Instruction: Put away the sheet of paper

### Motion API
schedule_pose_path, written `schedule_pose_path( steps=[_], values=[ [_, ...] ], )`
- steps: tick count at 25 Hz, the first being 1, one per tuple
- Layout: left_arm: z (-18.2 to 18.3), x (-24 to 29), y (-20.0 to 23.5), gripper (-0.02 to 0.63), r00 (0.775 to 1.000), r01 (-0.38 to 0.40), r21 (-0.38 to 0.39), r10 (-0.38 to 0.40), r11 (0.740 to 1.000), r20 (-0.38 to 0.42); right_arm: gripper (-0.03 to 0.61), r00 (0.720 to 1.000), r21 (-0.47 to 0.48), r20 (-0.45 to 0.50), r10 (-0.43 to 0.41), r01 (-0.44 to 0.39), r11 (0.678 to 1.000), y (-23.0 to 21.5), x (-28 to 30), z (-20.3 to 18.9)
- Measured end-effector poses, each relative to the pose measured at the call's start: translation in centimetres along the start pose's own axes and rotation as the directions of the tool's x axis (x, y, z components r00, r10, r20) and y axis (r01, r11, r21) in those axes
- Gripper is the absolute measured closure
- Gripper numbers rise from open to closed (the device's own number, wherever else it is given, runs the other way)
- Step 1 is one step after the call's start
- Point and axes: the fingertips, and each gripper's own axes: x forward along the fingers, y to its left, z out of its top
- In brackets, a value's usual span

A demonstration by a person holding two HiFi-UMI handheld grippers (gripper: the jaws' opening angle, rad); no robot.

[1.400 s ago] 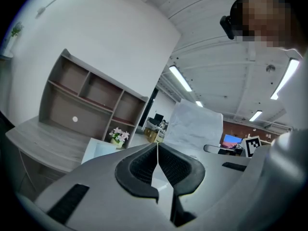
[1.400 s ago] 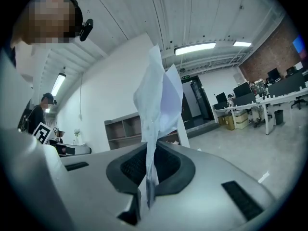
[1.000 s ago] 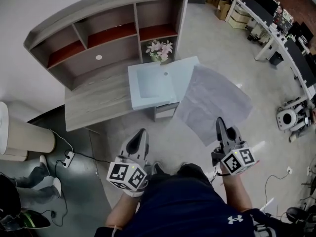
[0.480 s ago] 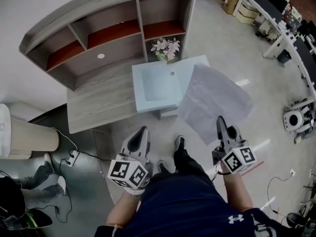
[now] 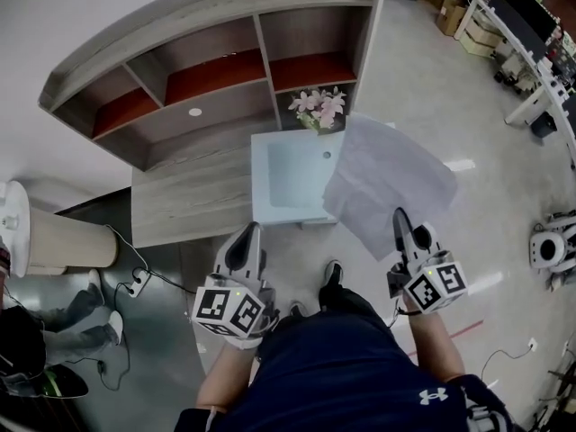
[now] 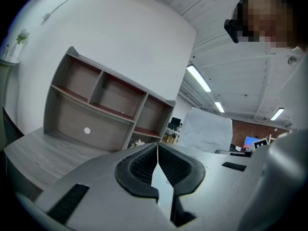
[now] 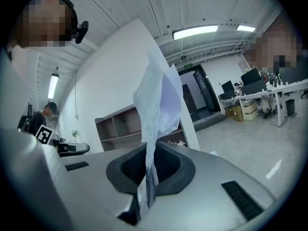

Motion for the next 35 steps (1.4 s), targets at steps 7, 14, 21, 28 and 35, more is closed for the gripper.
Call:
schedule_pose_path(
  steps=[7, 14, 21, 28, 35],
  values=[
    [2.6, 5.9, 1.2, 0.597, 0.995, -0.095, 0.19, 0.086, 0.977, 0.057, 0.563, 0.998, -0.033, 0.019, 0.052, -0.051, 0.998, -2.7, 5.2, 2.0],
    [4.3, 11.2, 2.3, 0.597, 0.983, -0.176, 0.262, 0.156, 0.949, 0.097, 0.563, 0.994, -0.06, 0.04, 0.097, -0.095, 0.994, -4.6, 10.1, 3.4],
    [3.7, 13.2, 2.9, 0.597, 0.979, -0.205, 0.272, 0.19, 0.94, 0.079, 0.563, 0.992, -0.03, 0.003, 0.125, -0.125, 0.992, -6.8, 14.0, 2.0],
    [1.5, 14.4, 6.0, 0.597, 0.972, -0.231, 0.237, 0.233, 0.943, 0.022, 0.563, 0.986, 0.084, -0.079, 0.145, -0.138, 0.987, -8.6, 17.1, -2.0],
    [-2.5, 16.8, 8.8, 0.597, 0.979, -0.166, 0.204, 0.186, 0.965, -0.082, 0.563, 0.976, 0.246, -0.137, 0.168, -0.131, 0.96, -10.0, 19.5, -7.1]
  ],
)
